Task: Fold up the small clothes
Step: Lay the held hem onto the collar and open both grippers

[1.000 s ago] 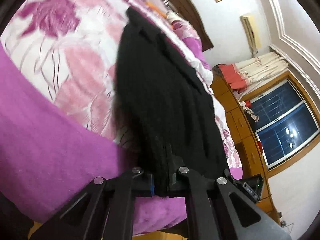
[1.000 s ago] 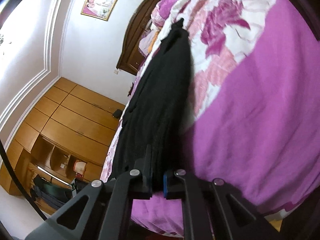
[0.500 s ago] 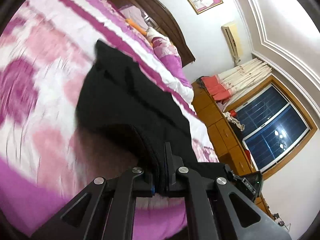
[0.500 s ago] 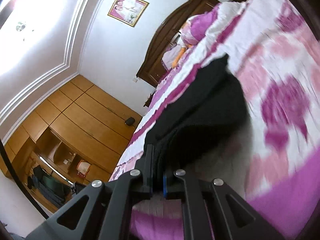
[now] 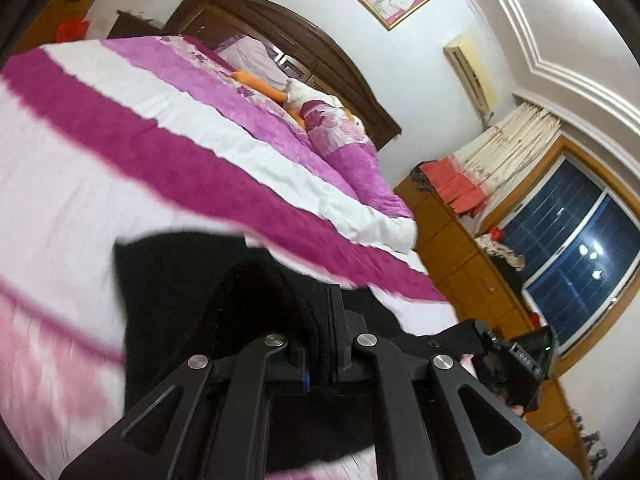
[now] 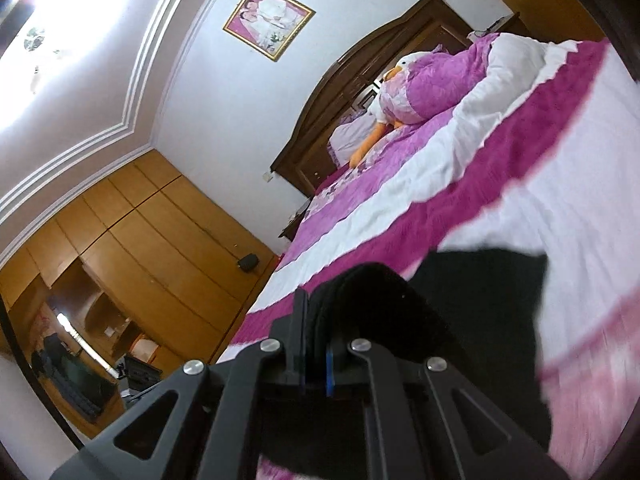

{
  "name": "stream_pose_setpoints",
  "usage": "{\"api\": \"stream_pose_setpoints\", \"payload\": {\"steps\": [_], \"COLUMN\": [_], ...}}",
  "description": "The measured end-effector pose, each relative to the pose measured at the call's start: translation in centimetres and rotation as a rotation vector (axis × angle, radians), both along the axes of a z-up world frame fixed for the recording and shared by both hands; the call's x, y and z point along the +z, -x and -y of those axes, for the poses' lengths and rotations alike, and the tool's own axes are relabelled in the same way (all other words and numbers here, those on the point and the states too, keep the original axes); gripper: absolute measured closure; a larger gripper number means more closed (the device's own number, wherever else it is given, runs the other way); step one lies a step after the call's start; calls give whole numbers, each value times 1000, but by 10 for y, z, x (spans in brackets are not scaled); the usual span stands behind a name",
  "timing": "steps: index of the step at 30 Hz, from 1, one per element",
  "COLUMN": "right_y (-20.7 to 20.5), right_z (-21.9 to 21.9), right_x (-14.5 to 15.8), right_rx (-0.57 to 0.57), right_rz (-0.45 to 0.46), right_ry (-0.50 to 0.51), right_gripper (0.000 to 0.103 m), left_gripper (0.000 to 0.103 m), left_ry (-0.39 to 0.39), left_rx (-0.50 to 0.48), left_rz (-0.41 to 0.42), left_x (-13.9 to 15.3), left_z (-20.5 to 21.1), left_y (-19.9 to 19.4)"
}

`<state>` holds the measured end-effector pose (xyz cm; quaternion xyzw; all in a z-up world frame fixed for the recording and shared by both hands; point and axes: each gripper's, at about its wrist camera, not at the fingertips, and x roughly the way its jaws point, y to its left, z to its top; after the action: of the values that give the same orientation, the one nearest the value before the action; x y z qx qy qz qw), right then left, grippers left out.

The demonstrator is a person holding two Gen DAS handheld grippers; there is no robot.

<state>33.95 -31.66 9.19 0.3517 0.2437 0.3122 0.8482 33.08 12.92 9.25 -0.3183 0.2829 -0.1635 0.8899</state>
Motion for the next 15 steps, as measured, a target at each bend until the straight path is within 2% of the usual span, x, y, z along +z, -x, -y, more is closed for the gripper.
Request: {"api": "stream_pose_setpoints", "payload": {"steps": [4,6,10,13,14,15], "right_y": [-62,-85,-109,-113,-112,-109], "right_z": [-6,-9,-6,-5,-3,-1], "right_x": [-25,-49,-81,-84,-82,-76], "right_rx": [-20,-33,-40,-38,-30,-30], "right_rz": [-38,-99,-186,-209,-201,-189], "right_ry": [12,34,32,2,-13,-26], "right_gripper": [97,97,97,89,81,63], "left_gripper": [103,103,103,103,98,86], "left_ry": [-14,-21,23,66,69,69], "left_rx": [-6,3,7,-5,-7,-4], "left_rz": [-70,-107,-175,-199,-196,-183], "left_x": [-35,-53,-80,-78,-73,-65], "left_z": [-6,-8,-16,-18,-21,-23], "left_y": [-64,-79,-98,-93,-90,-86]}}
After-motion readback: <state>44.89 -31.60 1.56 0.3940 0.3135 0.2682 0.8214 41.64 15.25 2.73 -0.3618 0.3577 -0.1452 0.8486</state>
